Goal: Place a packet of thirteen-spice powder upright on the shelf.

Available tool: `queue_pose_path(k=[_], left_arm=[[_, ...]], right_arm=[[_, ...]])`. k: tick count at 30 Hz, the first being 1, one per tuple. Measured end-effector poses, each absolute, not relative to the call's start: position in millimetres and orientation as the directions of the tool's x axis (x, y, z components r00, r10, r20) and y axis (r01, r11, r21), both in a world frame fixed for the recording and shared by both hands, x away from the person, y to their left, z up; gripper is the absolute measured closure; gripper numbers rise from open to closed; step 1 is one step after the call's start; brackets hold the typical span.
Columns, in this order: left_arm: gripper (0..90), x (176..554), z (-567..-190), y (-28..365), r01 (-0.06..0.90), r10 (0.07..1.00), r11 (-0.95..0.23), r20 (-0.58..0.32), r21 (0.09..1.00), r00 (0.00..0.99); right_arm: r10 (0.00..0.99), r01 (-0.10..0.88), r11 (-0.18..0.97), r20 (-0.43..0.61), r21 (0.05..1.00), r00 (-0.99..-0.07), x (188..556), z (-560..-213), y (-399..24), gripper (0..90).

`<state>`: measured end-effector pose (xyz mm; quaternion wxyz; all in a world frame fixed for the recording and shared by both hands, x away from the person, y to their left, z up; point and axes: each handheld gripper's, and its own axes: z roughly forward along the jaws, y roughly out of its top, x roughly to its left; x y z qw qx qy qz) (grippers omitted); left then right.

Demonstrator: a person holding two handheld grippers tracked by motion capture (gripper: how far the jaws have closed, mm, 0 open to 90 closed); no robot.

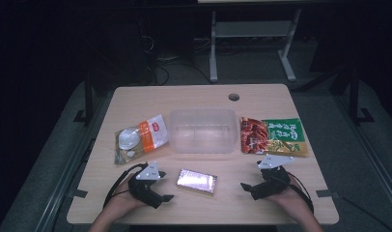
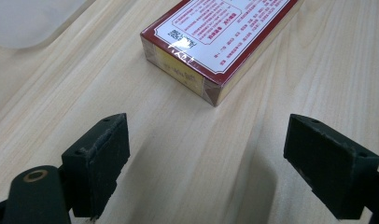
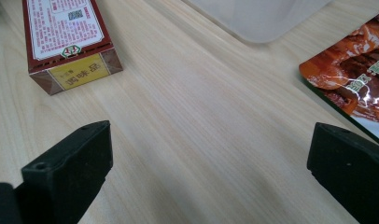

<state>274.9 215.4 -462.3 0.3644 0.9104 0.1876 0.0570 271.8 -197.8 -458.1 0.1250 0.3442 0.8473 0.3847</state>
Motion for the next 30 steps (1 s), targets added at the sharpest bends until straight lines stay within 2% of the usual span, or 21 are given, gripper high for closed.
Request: queue_pose_path(k=[8, 11, 18, 19, 20, 23, 24, 27, 29, 30], left_arm=[[14.2, 275.1, -462.4, 217.6, 0.320, 0.403, -0.655, -0.042, 0.685, 0.914], [14.5, 276.4, -461.4, 219.8, 0.327, 0.413, -0.652, -0.042, 0.684, 0.910], [14.5, 276.1, -459.0, 220.9, 0.332, 0.425, -0.641, -0.041, 0.692, 0.905], [14.5, 276.1, -458.7, 221.5, 0.329, 0.423, -0.641, -0.038, 0.694, 0.905], [14.6, 275.5, -458.5, 222.5, 0.332, 0.425, -0.640, -0.041, 0.693, 0.904], [14.6, 273.8, -457.8, 225.1, 0.326, 0.424, -0.643, -0.033, 0.693, 0.905], [14.6, 274.1, -456.6, 225.7, 0.323, 0.422, -0.644, -0.030, 0.694, 0.906], [14.6, 277.7, -454.3, 226.8, 0.327, 0.432, -0.627, -0.033, 0.707, 0.901], [14.6, 281.2, -454.4, 228.2, 0.339, 0.440, -0.617, -0.045, 0.710, 0.897], [14.6, 281.2, -454.4, 228.2, 0.339, 0.440, -0.617, -0.045, 0.710, 0.897]], right_arm=[[0.679, 0.491, 0.464, 0.060, 0.737, -0.732, 273.0, -456.1, -198.0, 0.0], [0.670, 0.479, 0.468, 0.055, 0.743, -0.740, 273.6, -453.4, -199.1, 12.5], [0.696, 0.497, 0.465, 0.044, 0.733, -0.717, 274.7, -448.9, -201.6, 25.1], [0.701, 0.502, 0.460, 0.048, 0.732, -0.712, 274.9, -447.9, -202.7, 29.3], [0.713, 0.515, 0.442, 0.061, 0.734, -0.698, 275.6, -445.2, -204.7, 39.3], [0.720, 0.522, 0.440, 0.060, 0.730, -0.691, 279.4, -441.1, -205.9, 53.6], [0.720, 0.522, 0.440, 0.060, 0.730, -0.691, 279.4, -441.1, -205.9, 53.6], [0.743, 0.537, 0.414, 0.068, 0.735, -0.666, 287.1, -436.4, -209.3, 72.4], [0.755, 0.544, 0.394, 0.077, 0.741, -0.651, 293.1, -434.8, -211.3, 79.4], [0.755, 0.544, 0.394, 0.077, 0.741, -0.651, 293.1, -434.8, -211.3, 79.4]])
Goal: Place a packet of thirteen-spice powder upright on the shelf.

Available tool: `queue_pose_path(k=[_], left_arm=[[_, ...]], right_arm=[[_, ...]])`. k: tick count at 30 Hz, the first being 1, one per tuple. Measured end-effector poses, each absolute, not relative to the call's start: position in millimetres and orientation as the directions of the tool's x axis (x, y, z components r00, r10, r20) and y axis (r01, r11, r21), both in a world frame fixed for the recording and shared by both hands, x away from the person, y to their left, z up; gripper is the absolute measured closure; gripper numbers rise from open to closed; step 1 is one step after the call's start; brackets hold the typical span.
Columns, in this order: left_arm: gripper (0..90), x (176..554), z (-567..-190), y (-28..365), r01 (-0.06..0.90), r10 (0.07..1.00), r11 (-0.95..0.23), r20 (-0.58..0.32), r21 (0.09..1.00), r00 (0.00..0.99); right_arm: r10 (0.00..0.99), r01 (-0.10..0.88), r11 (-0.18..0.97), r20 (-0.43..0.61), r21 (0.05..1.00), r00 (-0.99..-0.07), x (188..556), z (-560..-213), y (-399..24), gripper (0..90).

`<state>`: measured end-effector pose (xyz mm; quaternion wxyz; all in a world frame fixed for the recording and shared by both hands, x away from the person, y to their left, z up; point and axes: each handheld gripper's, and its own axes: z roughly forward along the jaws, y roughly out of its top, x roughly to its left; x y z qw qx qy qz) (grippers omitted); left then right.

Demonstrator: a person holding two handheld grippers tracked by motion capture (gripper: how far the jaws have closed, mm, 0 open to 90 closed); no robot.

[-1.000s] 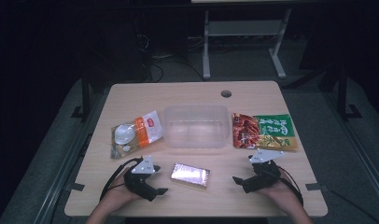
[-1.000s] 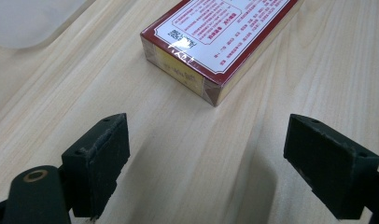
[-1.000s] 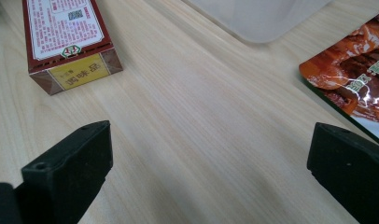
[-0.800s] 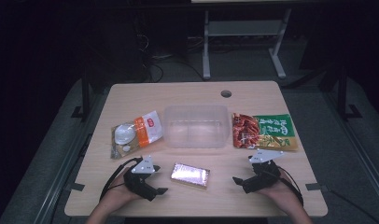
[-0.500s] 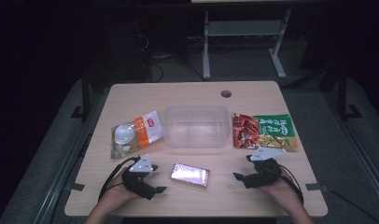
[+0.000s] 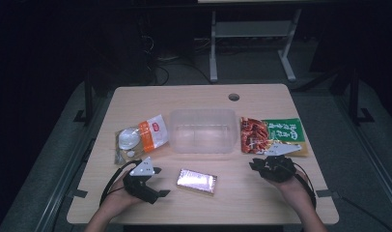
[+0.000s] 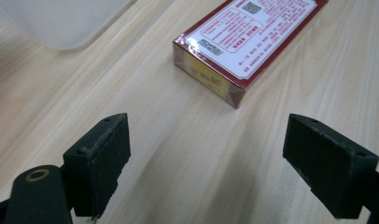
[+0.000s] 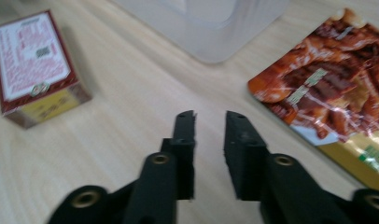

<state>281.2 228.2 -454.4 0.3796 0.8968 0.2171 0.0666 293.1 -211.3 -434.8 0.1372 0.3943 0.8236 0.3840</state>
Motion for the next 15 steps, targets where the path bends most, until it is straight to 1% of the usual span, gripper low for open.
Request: queue_pose_path(k=[1, 2, 3, 8, 10, 11, 13, 15], left_arm=[[14.6, 282.0, -454.5, 228.8, 0.336, 0.438, -0.618, -0.043, 0.710, 0.898], [14.6, 281.7, -454.3, 228.9, 0.342, 0.443, -0.615, -0.047, 0.710, 0.895], [14.5, 280.8, -454.2, 229.6, 0.341, 0.450, -0.610, -0.042, 0.715, 0.892], [14.5, 281.0, -455.3, 230.7, 0.339, 0.441, -0.614, -0.046, 0.713, 0.896], [14.5, 280.1, -456.3, 230.1, 0.325, 0.431, -0.627, -0.032, 0.708, 0.902], [14.5, 280.7, -457.8, 228.4, 0.328, 0.423, -0.628, -0.044, 0.705, 0.905], [14.6, 281.7, -458.1, 226.3, 0.324, 0.413, -0.631, -0.048, 0.705, 0.909], [14.5, 286.6, -457.8, 219.3, 0.307, 0.392, -0.645, -0.041, 0.700, 0.919]], right_arm=[[0.759, 0.539, 0.385, 0.077, 0.749, -0.647, 298.6, -433.8, -213.6, 85.8], [0.759, 0.539, 0.385, 0.077, 0.749, -0.647, 298.6, -433.8, -213.6, 85.8], [0.766, 0.543, 0.375, 0.078, 0.751, -0.638, 303.5, -431.1, -214.8, 89.8], [0.769, 0.534, 0.380, 0.063, 0.755, -0.636, 318.2, -426.0, -216.2, 90.0], [0.766, 0.529, 0.374, 0.068, 0.762, -0.639, 325.3, -426.1, -215.7, 90.0], [0.759, 0.527, 0.385, 0.065, 0.758, -0.648, 329.4, -427.7, -213.1, 90.0], [0.757, 0.530, 0.391, 0.064, 0.752, -0.650, 329.5, -428.7, -211.0, 89.9], [0.744, 0.521, 0.424, 0.043, 0.741, -0.667, 329.9, -431.8, -206.7, 89.5]])
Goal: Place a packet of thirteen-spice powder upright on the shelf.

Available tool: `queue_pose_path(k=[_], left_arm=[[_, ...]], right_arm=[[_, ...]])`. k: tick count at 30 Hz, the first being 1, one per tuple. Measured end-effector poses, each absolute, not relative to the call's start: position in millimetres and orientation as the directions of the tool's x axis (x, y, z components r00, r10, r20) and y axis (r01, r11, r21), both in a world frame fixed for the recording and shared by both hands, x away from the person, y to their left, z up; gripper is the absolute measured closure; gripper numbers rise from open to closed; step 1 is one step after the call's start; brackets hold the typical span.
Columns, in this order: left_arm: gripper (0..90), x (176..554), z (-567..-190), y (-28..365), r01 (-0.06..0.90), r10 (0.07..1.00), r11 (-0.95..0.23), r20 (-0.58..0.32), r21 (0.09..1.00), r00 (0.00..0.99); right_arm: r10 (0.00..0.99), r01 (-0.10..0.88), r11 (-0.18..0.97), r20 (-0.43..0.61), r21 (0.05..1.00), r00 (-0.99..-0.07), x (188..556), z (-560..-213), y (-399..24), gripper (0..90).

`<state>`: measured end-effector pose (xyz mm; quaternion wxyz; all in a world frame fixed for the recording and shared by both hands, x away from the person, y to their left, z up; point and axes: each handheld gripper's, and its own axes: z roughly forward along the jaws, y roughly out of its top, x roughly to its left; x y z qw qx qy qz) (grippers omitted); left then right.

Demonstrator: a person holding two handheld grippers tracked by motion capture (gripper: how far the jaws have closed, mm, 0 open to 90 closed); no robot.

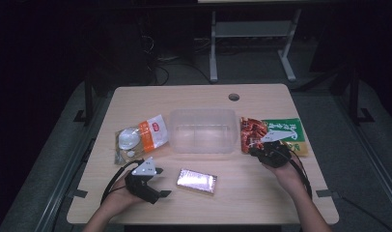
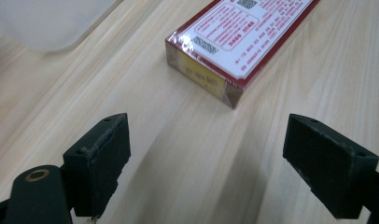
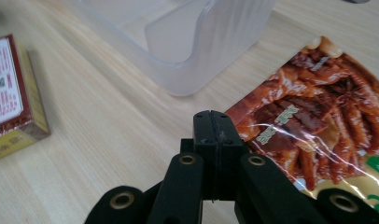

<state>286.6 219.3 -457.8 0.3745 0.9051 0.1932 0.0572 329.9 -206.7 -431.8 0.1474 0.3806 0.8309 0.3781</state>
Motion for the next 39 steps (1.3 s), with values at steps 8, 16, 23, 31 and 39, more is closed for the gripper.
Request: queue_pose_path(k=[8, 16, 23, 31, 39], left_arm=[[14.6, 292.4, -459.2, 217.0, 0.295, 0.383, -0.651, -0.033, 0.699, 0.923], [14.8, 289.8, -459.8, 215.2, 0.293, 0.377, -0.660, -0.032, 0.692, 0.926], [14.8, 287.9, -459.9, 217.7, 0.307, 0.384, -0.640, -0.052, 0.704, 0.922], [14.8, 287.1, -459.7, 220.8, 0.314, 0.393, -0.640, -0.053, 0.701, 0.918], [14.8, 285.6, -459.8, 223.2, 0.313, 0.397, -0.640, -0.047, 0.702, 0.917]], right_arm=[[0.699, 0.509, 0.443, 0.070, 0.738, -0.711, 327.1, -431.7, -194.1, 90.0], [0.623, 0.474, 0.494, 0.084, 0.729, -0.778, 321.0, -435.3, -168.3, 90.0], [0.532, 0.412, 0.560, 0.069, 0.718, -0.844, 318.5, -441.8, -138.0, 90.0], [0.430, 0.352, 0.653, 0.054, 0.671, -0.901, 318.6, -455.3, -105.6, 90.0], [0.386, 0.334, 0.676, 0.071, 0.657, -0.920, 310.8, -458.3, -96.5, 90.0]])
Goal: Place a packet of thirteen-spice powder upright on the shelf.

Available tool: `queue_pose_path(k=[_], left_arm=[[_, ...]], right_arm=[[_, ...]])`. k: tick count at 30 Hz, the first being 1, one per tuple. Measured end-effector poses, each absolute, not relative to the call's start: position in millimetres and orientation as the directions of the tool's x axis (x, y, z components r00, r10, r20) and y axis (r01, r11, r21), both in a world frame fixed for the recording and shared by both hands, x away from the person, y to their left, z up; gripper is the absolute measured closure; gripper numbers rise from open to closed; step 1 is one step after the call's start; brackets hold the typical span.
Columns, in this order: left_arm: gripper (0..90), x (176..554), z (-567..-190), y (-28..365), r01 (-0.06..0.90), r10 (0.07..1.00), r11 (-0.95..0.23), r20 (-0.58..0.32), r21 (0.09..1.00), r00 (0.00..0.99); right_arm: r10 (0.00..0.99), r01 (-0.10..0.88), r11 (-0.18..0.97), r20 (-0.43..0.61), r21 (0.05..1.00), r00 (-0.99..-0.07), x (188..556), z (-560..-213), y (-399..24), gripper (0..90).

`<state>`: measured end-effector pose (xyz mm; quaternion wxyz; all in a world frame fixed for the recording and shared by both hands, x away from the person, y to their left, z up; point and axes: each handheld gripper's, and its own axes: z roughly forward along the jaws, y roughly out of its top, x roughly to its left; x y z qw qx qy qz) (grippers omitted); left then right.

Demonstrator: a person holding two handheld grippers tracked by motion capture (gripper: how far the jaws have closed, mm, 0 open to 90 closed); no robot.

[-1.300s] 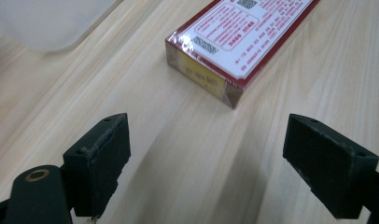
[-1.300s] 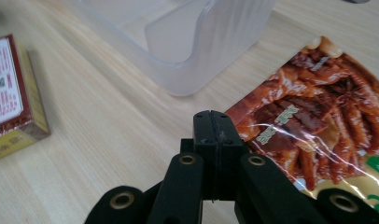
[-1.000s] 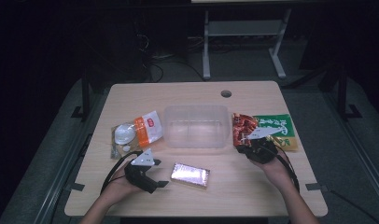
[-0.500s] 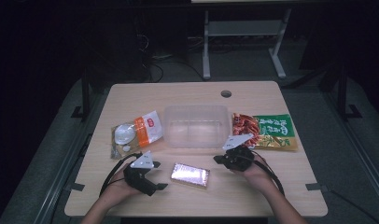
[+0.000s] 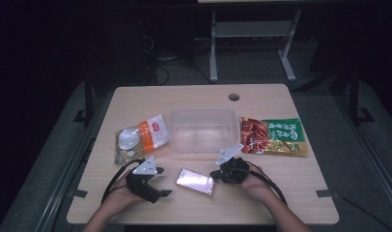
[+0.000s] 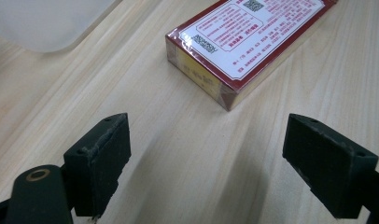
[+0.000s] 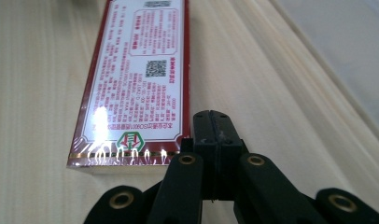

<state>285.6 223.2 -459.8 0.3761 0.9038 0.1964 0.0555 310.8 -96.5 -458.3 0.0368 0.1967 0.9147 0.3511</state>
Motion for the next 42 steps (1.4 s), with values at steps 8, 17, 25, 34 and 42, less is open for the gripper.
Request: queue_pose_path(k=[8, 17, 25, 34, 42], left_arm=[[14.8, 283.8, -460.0, 222.6, 0.308, 0.391, -0.648, -0.043, 0.696, 0.919], [14.8, 281.0, -459.5, 222.4, 0.303, 0.392, -0.641, -0.040, 0.705, 0.919], [14.8, 279.3, -459.7, 221.7, 0.306, 0.394, -0.641, -0.041, 0.704, 0.918], [14.8, 279.6, -460.2, 221.2, 0.301, 0.389, -0.646, -0.037, 0.701, 0.921], [14.8, 279.4, -460.7, 220.2, 0.294, 0.378, -0.652, -0.036, 0.699, 0.925]], right_arm=[[0.394, 0.329, 0.666, 0.059, 0.670, -0.917, 302.3, -452.9, -93.9, 81.7], [0.472, 0.443, 0.585, 0.160, 0.679, -0.867, 278.3, -438.8, -99.5, 36.2], [0.494, 0.462, 0.617, 0.144, 0.637, -0.857, 265.1, -447.3, -76.6, 21.5], [0.472, 0.426, 0.674, 0.090, 0.603, -0.877, 261.9, -458.7, -61.9, 19.2], [0.454, 0.380, 0.713, 0.026, 0.589, -0.891, 261.4, -462.4, -61.1, 22.4]])
